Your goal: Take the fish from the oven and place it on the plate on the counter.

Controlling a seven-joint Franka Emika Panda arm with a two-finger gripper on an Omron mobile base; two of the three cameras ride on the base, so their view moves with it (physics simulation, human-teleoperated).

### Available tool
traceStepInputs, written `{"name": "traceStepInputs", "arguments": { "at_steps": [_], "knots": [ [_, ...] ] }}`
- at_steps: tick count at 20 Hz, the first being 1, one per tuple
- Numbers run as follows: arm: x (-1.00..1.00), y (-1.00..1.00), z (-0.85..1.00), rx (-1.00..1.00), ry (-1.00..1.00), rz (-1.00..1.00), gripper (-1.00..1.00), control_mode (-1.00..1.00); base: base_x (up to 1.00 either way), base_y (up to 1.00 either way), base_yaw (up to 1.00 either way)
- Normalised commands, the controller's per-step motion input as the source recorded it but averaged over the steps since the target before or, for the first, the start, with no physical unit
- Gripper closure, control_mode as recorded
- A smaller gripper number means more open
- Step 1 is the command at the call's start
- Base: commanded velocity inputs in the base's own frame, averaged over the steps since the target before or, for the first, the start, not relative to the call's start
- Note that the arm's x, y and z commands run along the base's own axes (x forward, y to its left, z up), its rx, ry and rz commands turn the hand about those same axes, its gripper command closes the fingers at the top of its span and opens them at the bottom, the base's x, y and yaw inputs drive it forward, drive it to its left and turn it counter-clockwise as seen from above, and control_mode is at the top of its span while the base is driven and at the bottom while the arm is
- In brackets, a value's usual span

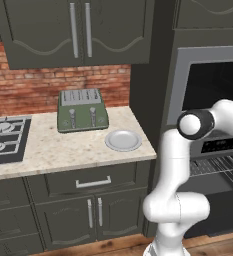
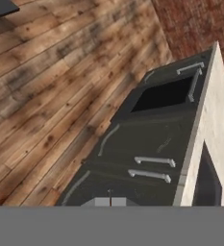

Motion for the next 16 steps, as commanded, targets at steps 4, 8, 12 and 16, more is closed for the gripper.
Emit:
{"name": "traceStepInputs", "arguments": {
  "at_steps": [4,8,12,16],
  "knots": [
    [-0.02,0.17,0.34,0.01,-0.19,0.13,1.00,-1.00,0.00,0.00,0.00],
    [-0.01,0.16,0.39,0.00,-0.42,0.14,1.00,-1.00,0.00,0.00,0.00],
    [0.04,0.00,0.63,0.04,-0.32,0.11,1.00,-1.00,0.00,0.00,0.00],
    [0.19,-0.03,0.66,0.15,-0.26,0.28,1.00,-1.00,0.00,0.00,0.00]
  ]
}}
